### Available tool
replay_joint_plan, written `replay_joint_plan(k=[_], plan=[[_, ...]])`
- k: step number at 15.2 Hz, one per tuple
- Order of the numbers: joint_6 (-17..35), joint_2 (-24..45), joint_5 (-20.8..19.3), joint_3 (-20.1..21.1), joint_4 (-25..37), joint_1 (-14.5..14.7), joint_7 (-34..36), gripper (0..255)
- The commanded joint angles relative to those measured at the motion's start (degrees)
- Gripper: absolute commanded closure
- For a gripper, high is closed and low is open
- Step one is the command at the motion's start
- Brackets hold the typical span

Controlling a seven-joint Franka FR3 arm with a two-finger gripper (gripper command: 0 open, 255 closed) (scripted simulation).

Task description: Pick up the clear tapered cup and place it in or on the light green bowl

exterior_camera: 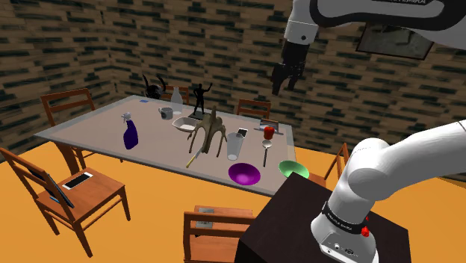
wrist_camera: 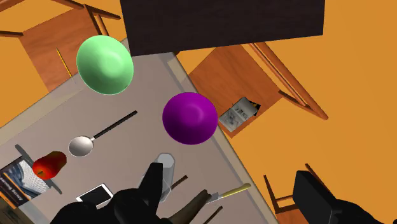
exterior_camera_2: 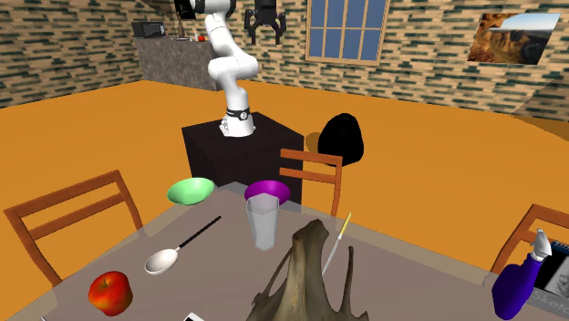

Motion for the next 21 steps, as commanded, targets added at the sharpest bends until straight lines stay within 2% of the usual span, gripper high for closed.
replay_joint_plan(k=[1,11,21], plan=[[0.0,0.0,0.0,0.0,0.0,0.0,0.0,0],[17.0,14.76,-2.59,-3.64,-3.49,-1.45,-2.72,0],[31.36,34.44,-3.53,-6.76,0.64,-2.73,-5.44,0]])
